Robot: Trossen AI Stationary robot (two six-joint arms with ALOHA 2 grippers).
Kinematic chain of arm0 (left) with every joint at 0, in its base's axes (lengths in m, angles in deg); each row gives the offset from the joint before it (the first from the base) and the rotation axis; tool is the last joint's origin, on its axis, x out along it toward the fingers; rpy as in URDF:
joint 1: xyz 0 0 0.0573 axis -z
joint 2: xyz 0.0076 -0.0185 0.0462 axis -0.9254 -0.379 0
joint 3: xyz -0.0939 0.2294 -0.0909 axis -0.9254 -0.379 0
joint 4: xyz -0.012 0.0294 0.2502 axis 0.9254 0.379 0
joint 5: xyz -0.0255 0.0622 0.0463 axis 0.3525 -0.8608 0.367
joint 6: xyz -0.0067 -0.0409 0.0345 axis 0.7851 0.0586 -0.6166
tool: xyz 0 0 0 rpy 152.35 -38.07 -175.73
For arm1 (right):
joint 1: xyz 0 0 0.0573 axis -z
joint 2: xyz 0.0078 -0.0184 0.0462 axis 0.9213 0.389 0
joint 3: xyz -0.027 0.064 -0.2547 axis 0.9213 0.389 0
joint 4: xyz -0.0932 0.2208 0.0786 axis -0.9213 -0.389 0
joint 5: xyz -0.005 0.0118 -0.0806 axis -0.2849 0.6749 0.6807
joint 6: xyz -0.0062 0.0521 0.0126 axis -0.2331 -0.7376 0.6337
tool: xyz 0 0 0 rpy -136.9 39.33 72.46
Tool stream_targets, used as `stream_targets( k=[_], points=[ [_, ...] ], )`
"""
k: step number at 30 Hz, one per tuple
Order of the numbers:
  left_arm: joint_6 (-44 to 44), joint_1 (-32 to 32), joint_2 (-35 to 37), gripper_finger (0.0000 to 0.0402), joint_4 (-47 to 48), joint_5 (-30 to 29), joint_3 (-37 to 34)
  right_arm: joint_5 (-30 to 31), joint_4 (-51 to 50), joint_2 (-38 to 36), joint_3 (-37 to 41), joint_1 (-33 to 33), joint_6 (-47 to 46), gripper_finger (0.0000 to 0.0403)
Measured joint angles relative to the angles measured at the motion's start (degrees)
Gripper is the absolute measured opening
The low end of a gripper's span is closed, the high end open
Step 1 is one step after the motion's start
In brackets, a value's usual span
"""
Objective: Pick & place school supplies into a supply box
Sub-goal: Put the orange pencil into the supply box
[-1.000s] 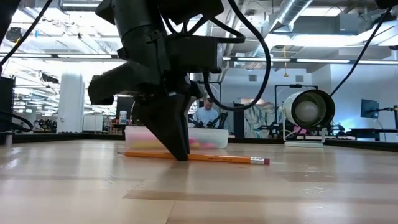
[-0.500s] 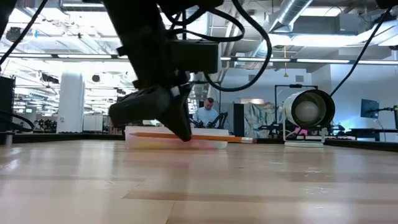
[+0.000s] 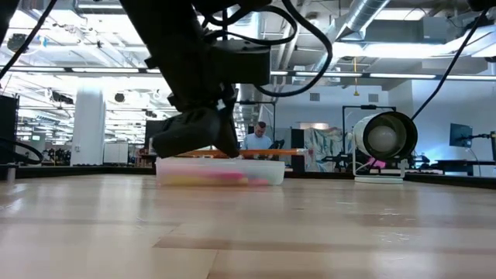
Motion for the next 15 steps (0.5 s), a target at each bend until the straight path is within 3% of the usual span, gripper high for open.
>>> stream_targets(
  k=[15],
  points=[
    [7.8, -2.0, 0.2, 0.0000, 8.9, -9.8, 0.1, 0.0, 0.0, 0.0, 0.0, 0.0, 0.0, 0.0124]
  ],
)
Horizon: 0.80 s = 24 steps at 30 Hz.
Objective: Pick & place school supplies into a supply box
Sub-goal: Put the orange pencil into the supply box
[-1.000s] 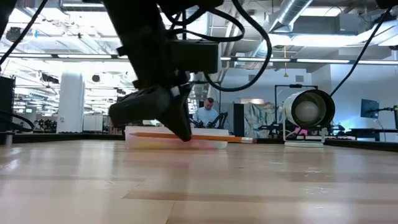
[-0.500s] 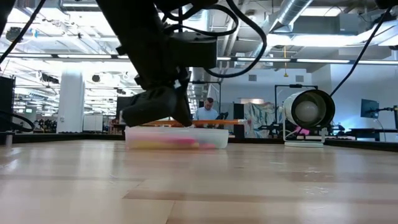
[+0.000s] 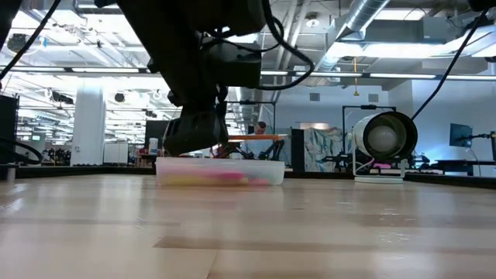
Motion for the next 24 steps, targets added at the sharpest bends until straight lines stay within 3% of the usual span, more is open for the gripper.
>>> stream_targets(
  k=[11, 15, 19, 24],
  points=[
    [1.3, -9.5, 0.0, 0.0009, 3.4, -0.6, 0.0, 0.0, 0.2, 0.2, 0.0, 0.0, 0.0, 0.0124],
    [0.9, -12.7, 0.0, 0.0010, 3.4, 3.0, 0.0, -0.1, 0.4, 0.2, 0.0, -0.1, 0.0, 0.0124],
    [0.9, -14.6, 0.0, 0.0011, 3.4, 6.2, 0.0, -0.8, 0.4, 0.2, 0.0, -0.1, 0.0, 0.0124],
    [0.9, -14.5, 0.1, 0.0030, 3.5, 4.6, 0.0, -0.9, 0.4, 0.2, 0.0, -0.1, 0.0, 0.0124]
  ],
)
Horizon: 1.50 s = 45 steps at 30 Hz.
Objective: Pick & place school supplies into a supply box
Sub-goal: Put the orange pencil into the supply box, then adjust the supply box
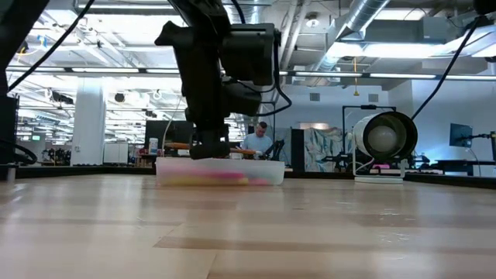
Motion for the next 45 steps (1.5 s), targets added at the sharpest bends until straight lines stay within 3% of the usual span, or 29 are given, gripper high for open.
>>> stream_targets(
  k=[9, 15, 20, 25, 29, 33, 36, 40, 45],
  points=[
    [-0.1, 0.5, 0.1, 0.0098, 2.6, -2.6, 0.0, 0.1, 0.0, 0.0, 0.0, 0.0, 0.0, 0.0124],
    [5.2, 1.8, 4.5, 0.0118, 12.0, -5.2, 0.0, 5.4, 0.0, 0.0, 0.0, 2.5, 1.1, 0.0124],
    [9.6, 5.5, 11.9, 0.0117, 18.1, -7.4, -0.5, 5.6, 1.1, -0.1, 0.4, 7.4, 1.3, 0.0124],
    [10.8, 9.7, 21.4, 0.0117, 18.7, -7.9, -4.1, 5.6, 9.6, -0.1, 4.9, 12.9, 7.4, 0.0124],
    [10.7, 11.0, 29.3, 0.0116, 16.9, -7.6, -10.3, 5.6, 17.9, -0.1, 7.5, 17.9, 14.5, 0.0124],
    [7.9, 10.8, 37.8, 0.0116, 8.9, -7.4, -20.0, 5.4, 28.4, 0.0, 8.2, 22.8, 26.6, 0.0124],
    [4.1, 9.7, 44.7, 0.0116, -1.3, -6.9, -28.5, 0.8, 38.5, 0.0, 8.2, 26.6, 38.6, 0.0124],
    [-0.2, 7.6, 53.2, 0.0116, -14.4, -3.4, -38.5, -12.4, 53.6, 0.0, 8.2, 32.6, 53.6, 0.0124],
    [0.1, 6.7, 61.0, 0.0116, -20.6, -1.4, -47.6, -22.0, 64.4, 0.0, 8.2, 40.6, 60.5, 0.0124]
  ],
)
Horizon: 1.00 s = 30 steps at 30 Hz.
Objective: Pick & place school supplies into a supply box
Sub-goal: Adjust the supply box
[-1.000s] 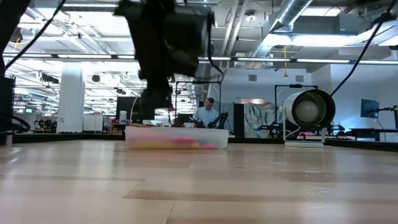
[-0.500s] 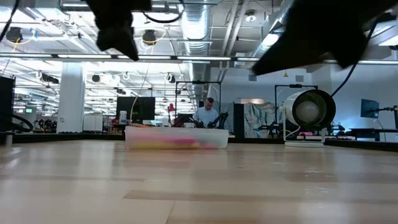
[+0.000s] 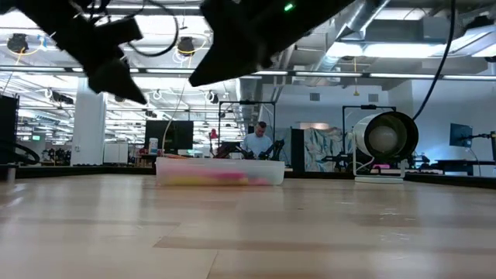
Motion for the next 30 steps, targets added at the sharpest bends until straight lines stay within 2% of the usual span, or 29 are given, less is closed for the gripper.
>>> stream_targets(
  k=[6, 11, 16, 24, 30],
  points=[
    [3.8, 0.1, 5.4, 0.0116, -0.3, 0.1, -5.6, -9.5, 0.7, 0.0, 0.0, 10.2, -2.7, 0.0124],
    [4.6, 0.0, 7.6, 0.0116, -1.4, -0.1, -7.3, -10.3, 1.7, 0.0, 0.0, 16.8, -6.1, 0.0124],
    [3.6, 0.1, 7.5, 0.0116, -4.1, -0.1, -7.3, -16.2, 1.7, 0.6, -0.1, 22.1, -9.8, 0.0124],
    [2.7, 0.0, 7.5, 0.0116, -7.0, -0.3, -7.3, -19.4, 3.0, 4.8, -0.1, 23.6, -11.1, 0.0124],
    [2.6, 0.0, 7.5, 0.0116, -7.0, -0.3, -7.3, -19.0, 3.7, 6.7, -0.2, 23.6, -11.1, 0.0124]
  ],
)
